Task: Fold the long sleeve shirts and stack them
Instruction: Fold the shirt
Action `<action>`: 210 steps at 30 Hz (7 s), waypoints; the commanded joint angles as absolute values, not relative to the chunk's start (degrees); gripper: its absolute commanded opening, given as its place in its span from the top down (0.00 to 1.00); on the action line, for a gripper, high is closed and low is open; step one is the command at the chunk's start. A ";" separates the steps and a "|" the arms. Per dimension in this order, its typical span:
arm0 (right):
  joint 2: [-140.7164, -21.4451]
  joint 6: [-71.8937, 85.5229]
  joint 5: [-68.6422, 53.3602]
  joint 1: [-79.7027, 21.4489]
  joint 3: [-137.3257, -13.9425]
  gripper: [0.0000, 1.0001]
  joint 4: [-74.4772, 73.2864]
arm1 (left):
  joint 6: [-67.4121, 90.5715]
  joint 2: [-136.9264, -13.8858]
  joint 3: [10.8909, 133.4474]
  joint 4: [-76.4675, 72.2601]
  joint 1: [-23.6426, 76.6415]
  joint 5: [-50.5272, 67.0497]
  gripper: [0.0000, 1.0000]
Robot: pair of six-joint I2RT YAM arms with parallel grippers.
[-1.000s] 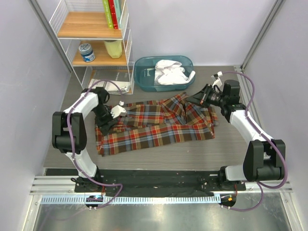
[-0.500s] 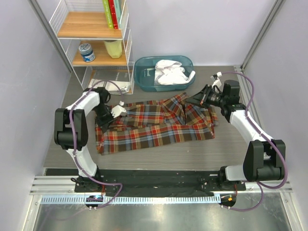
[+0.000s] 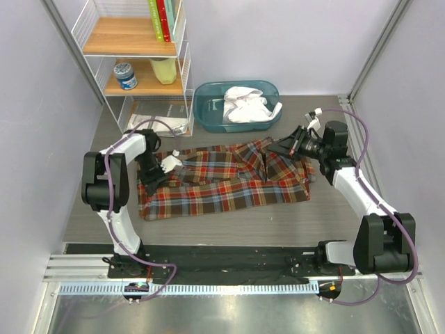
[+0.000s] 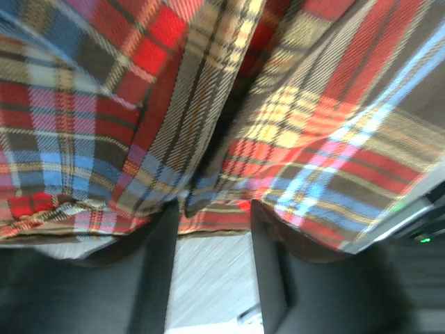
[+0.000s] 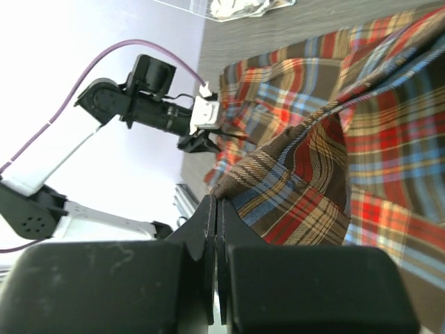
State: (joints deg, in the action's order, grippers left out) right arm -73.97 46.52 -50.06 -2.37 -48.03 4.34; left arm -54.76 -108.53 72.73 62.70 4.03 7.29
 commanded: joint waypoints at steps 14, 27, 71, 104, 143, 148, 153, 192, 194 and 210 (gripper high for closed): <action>-69.16 68.20 -32.87 -14.15 -38.40 0.99 27.42 | -7.56 -75.33 71.11 25.95 28.99 20.12 0.00; -70.66 68.12 -31.20 -15.29 -38.94 0.99 30.06 | 10.37 -81.91 68.03 7.74 48.41 3.97 0.06; -73.03 -1.74 -46.32 -4.57 -54.31 0.27 -30.14 | -97.19 -76.90 57.48 34.21 29.71 18.90 1.00; -98.77 -5.53 -11.61 -4.32 -56.86 0.56 -31.55 | -54.18 -72.25 61.43 29.36 10.02 19.51 0.00; -100.80 -17.05 -8.88 10.99 -74.00 0.61 -44.66 | -39.30 -101.95 64.41 52.73 55.70 10.71 0.41; -108.78 -16.35 -6.77 10.99 -75.76 0.64 -40.88 | -32.18 -102.31 69.52 55.02 57.31 16.78 0.38; -114.78 -16.00 -3.88 10.90 -80.49 0.66 -37.10 | -30.59 -97.30 70.75 54.49 54.06 19.76 0.31; -66.12 -44.22 -30.07 -15.51 -73.86 0.04 -62.59 | -69.08 -92.28 74.37 51.78 38.76 48.96 0.00; -62.59 -40.97 -24.63 -21.59 -64.57 0.04 -60.74 | -66.99 -92.37 72.17 48.01 38.76 46.34 0.00; -74.25 -37.09 -17.22 -5.74 -50.71 0.17 -41.93 | -63.28 -100.54 70.21 33.75 42.54 37.88 0.03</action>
State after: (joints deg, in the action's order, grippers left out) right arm -68.18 -37.17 -15.09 -12.64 -47.81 -46.85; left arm -63.70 -98.65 66.63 36.56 42.81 37.41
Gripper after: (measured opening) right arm 0.839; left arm 0.980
